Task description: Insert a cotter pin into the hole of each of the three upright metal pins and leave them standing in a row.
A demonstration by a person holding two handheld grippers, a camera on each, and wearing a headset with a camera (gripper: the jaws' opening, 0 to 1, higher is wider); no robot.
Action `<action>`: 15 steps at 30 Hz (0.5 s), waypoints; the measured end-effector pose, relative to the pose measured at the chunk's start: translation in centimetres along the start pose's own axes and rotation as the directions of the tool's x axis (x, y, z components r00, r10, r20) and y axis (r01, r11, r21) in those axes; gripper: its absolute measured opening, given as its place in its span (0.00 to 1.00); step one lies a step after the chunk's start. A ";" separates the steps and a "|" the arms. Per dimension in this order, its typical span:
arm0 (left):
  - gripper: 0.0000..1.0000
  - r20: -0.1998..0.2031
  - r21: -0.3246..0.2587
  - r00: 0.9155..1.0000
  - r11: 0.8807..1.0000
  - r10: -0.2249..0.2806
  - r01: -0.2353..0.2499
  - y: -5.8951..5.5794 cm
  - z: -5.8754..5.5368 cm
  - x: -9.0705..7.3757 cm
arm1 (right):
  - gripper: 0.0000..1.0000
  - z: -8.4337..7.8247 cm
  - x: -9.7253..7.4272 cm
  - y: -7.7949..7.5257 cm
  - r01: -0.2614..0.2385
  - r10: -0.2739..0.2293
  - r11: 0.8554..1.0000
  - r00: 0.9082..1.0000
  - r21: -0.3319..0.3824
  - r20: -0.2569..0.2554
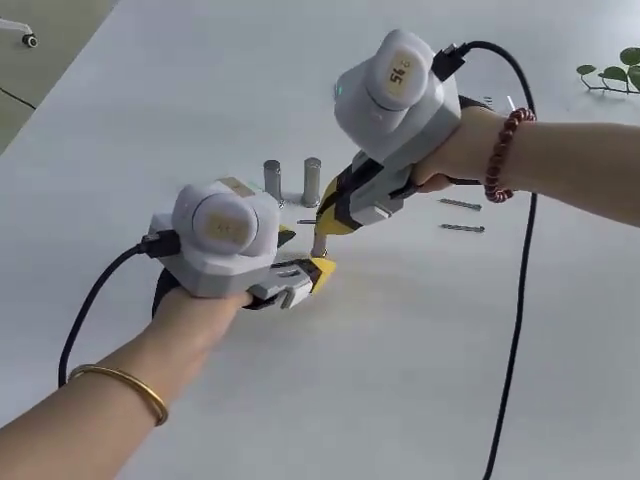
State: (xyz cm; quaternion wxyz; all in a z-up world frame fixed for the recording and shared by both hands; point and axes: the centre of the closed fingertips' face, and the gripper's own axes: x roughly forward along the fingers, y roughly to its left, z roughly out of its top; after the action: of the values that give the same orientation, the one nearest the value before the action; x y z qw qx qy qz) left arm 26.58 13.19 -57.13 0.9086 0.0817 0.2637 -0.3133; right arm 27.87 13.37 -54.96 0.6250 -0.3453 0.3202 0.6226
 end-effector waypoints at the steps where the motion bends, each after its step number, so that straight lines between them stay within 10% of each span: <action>1: 0.38 0.001 -0.001 1.000 1.000 0.012 -0.012 0.2 -0.2 -0.3 | 0.04 0.1 0.1 0.0 0.000 0.000 1.000 1.000 0.001 -0.001; 15: 0.51 0.006 -0.015 1.000 1.000 0.024 -0.024 0.9 -1.1 -2.8 | 0.04 0.8 1.2 -0.5 0.011 -0.011 0.999 1.000 0.035 -0.007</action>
State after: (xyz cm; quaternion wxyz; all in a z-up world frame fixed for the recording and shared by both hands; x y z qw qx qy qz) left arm 24.86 15.68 -56.59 0.9137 0.0771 0.2625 -0.3004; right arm 28.41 14.69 -55.48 0.6333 -0.3383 0.3314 0.6121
